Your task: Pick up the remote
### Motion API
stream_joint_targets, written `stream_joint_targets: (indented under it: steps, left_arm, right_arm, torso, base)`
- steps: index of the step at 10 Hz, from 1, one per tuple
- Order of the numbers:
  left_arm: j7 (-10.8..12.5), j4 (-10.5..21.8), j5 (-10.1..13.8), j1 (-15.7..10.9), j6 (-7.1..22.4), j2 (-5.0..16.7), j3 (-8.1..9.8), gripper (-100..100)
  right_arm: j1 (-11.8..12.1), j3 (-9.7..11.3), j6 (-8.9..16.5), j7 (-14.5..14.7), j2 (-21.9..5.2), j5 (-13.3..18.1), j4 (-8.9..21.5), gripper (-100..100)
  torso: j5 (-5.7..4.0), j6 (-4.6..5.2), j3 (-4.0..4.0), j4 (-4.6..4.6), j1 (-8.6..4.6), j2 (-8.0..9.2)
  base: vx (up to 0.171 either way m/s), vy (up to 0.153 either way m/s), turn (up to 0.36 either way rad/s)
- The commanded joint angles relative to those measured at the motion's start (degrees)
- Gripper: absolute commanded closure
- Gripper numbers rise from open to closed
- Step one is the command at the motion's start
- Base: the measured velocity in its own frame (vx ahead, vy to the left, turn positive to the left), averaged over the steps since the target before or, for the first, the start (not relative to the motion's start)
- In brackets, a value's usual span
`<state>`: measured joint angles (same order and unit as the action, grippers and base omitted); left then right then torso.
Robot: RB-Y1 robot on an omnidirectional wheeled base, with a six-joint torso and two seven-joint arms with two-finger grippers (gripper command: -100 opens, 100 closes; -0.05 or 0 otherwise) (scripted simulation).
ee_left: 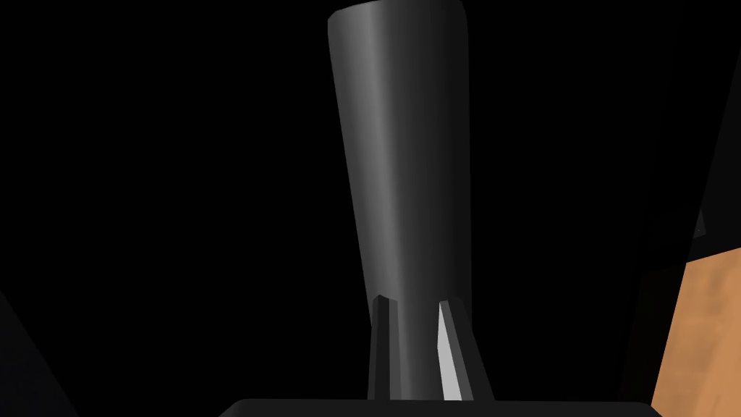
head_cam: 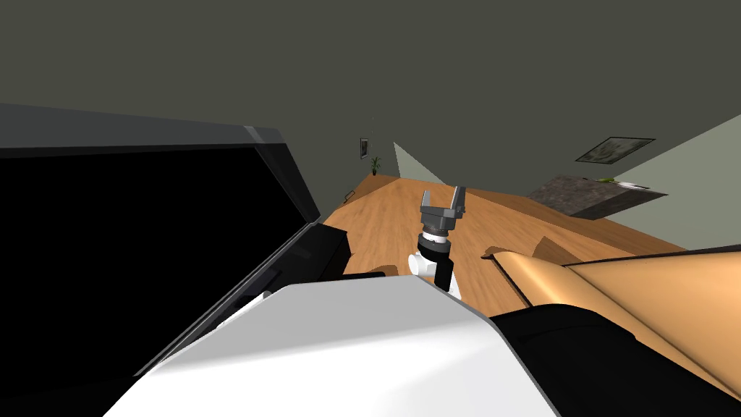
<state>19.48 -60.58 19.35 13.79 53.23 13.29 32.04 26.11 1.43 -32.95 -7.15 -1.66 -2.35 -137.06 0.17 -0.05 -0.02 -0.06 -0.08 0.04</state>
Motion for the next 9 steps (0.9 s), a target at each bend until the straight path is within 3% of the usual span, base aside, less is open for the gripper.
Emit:
stream_joint_targets:
  steps: [1,2,3,4,7,8,9]
  left_arm:
    - [0.00,0.00,0.00,0.00,0.00,0.00,0.00,100]
    - [0.01,0.00,0.01,0.00,0.00,0.00,0.00,0]
    - [-0.17,1.62,-0.23,-0.36,-1.26,-0.47,-0.48,100]
    - [0.03,-0.76,0.21,0.21,1.18,0.14,0.20,100]
    - [0.28,-3.73,0.76,0.93,4.23,0.90,1.06,100]
    - [0.32,-3.15,0.51,0.80,3.42,0.60,0.80,100]
    - [0.35,-3.29,0.52,0.82,3.64,0.64,0.85,0]
  right_arm:
    - [0.00,0.00,0.00,0.00,0.00,0.00,0.00,0]
    - [0.00,0.00,0.00,0.00,0.00,0.00,0.00,0]
    - [0.00,0.00,0.00,0.00,0.00,0.00,0.00,0]
    - [0.00,0.00,0.00,0.00,0.00,0.00,0.00,0]
    - [0.00,0.00,0.00,0.00,0.00,0.00,0.00,0]
    - [0.00,0.00,0.00,0.00,0.00,0.00,0.00,0]
    - [0.00,0.00,0.00,0.00,0.00,0.00,0.00,0]
  torso:
    - [0.00,0.00,0.00,0.00,0.00,0.00]
    - [0.00,0.00,0.00,0.00,0.00,0.00]
    - [0.00,0.01,0.00,0.00,0.00,0.00]
    - [0.20,0.03,-0.03,-0.03,0.02,-0.03]
    - [0.20,0.05,-0.02,-0.03,0.11,-0.02]
    - [0.20,0.04,-0.02,-0.03,0.10,-0.02]
    - [0.23,0.05,-0.03,-0.03,0.09,-0.02]
  base:
    - [0.000,0.000,0.000]
    - [0.000,0.000,0.000]
    - [0.004,-0.003,0.017]
    - [0.000,0.000,0.000]
    - [-0.003,0.003,-0.010]
    - [0.000,0.000,0.000]
    - [0.000,0.000,0.000]
